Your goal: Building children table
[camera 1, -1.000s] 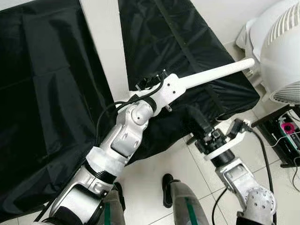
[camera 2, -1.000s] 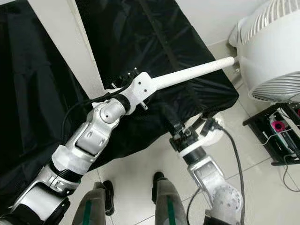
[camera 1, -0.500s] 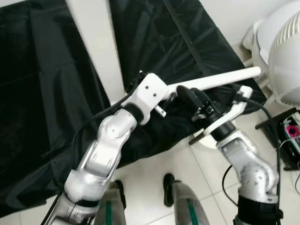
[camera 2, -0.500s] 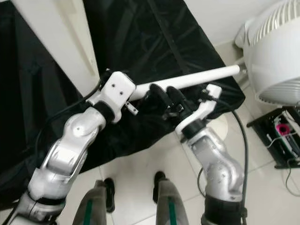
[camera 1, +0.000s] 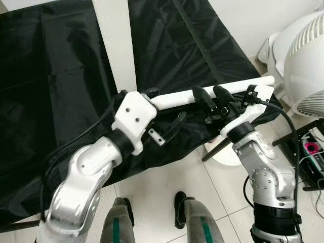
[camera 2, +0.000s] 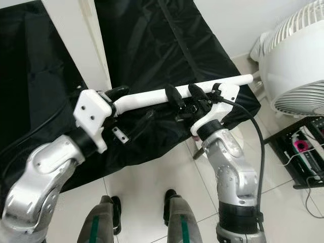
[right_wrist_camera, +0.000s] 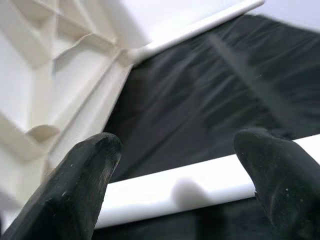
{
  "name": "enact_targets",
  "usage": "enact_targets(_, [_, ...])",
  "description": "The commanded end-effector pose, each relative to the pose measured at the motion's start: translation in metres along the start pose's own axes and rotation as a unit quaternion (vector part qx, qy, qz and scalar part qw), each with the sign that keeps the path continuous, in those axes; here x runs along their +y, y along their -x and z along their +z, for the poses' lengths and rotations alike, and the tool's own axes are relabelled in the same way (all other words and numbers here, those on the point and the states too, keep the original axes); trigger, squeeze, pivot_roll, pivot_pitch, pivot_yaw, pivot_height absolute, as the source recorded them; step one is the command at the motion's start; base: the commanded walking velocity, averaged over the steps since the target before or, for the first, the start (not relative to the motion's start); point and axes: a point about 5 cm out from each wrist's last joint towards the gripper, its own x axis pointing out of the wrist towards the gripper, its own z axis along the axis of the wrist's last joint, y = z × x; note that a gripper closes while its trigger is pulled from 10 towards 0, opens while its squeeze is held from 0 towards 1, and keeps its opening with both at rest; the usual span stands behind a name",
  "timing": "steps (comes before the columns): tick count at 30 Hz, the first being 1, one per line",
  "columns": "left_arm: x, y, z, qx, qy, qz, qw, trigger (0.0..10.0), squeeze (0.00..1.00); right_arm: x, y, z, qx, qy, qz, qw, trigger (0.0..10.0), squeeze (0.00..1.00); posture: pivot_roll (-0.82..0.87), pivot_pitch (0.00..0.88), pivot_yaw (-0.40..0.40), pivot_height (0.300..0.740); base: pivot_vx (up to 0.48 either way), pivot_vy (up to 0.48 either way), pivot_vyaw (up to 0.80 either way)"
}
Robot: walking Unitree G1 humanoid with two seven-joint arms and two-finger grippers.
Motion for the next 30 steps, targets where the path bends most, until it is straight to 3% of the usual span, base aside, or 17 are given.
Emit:
enact_targets(1, [-0.004,0.006,0.001,0.006,0.013,-0.032,0.999,10.0,0.0,-0.001,-0.002,-0.004,0.003,0.014,-0.019,1.0,10.0,0.0,0.07,0.18,-0.01,0.74,0.0,0.0,0.0])
enact_targets(3, [-0.003,0.011,0.003,0.007,0.023,-0.037,0.999,10.0,0.0,-0.003,-0.006,-0.007,0.008,0.031,-0.035,0.999,10.0,0.0,0.08,0.179,-0.013,0.74,0.0,0.0,0.0])
enact_targets(4, [0.004,0.015,0.004,0.007,0.022,-0.015,1.0,10.0,0.0,-0.005,-0.011,-0.011,0.025,0.06,-0.054,0.996,10.0,0.0,0.09,0.172,-0.02,0.74,0.0,0.0,0.0])
enact_targets(6, [0.004,0.015,0.004,0.007,0.022,-0.015,1.0,10.0,0.0,-0.005,-0.011,-0.011,0.025,0.06,-0.054,0.996,10.0,0.0,0.09,0.172,-0.02,0.74,0.0,0.0,0.0])
enact_targets(8, [0.025,0.018,0.002,0.018,0.006,0.077,0.997,10.0,0.0,-0.01,-0.02,-0.014,0.037,0.08,-0.071,0.994,10.0,0.0,0.09,0.165,-0.024,0.74,0.0,0.0,0.0])
enact_targets(9, [0.025,0.018,0.002,0.018,0.006,0.077,0.997,10.0,0.0,-0.01,-0.02,-0.014,0.037,0.08,-0.071,0.994,10.0,0.0,0.09,0.165,-0.024,0.74,0.0,0.0,0.0])
enact_targets(10, [0.031,0.018,0.0,0.032,-0.001,0.112,0.993,10.0,0.0,-0.011,-0.022,-0.014,0.037,0.084,-0.075,0.993,10.0,0.0,0.09,0.165,-0.024,0.74,0.0,0.0,0.0])
enact_targets(12, [0.031,0.018,0.0,0.032,-0.001,0.112,0.993,10.0,0.0,-0.011,-0.022,-0.014,0.037,0.084,-0.075,0.993,10.0,0.0,0.09,0.165,-0.024,0.74,0.0,0.0,0.0])
enact_targets(15, [0.044,0.014,0.003,0.033,0.0,0.188,0.982,10.0,0.0,-0.012,-0.029,-0.012,0.035,0.099,-0.079,0.991,10.0,0.0,0.09,0.163,-0.029,0.74,0.0,0.0,0.0])
enact_targets(19, [0.052,0.012,0.015,0.005,0.019,0.217,0.976,10.0,0.0,-0.011,-0.039,-0.009,0.03,0.116,-0.071,0.99,10.0,0.0,0.09,0.16,-0.032,0.74,0.0,0.0,0.0])
enact_targets(25, [0.063,0.016,0.022,-0.006,0.007,0.247,0.969,10.0,0.0,-0.012,-0.049,-0.006,0.022,0.14,-0.067,0.988,10.0,0.0,0.09,0.153,-0.034,0.74,0.0,0.0,0.0])
enact_targets(29, [0.064,0.016,0.023,-0.009,0.007,0.257,0.966,10.0,0.0,-0.013,-0.05,-0.006,0.022,0.144,-0.068,0.987,10.0,0.0,0.09,0.152,-0.033,0.74,0.0,0.0,0.0])
enact_targets(30, [0.058,0.02,0.02,-0.003,0.005,0.24,0.971,10.0,0.0,-0.016,-0.05,-0.006,0.022,0.149,-0.069,0.986,10.0,0.0,0.08,0.153,-0.036,0.74,0.0,0.0,0.0])
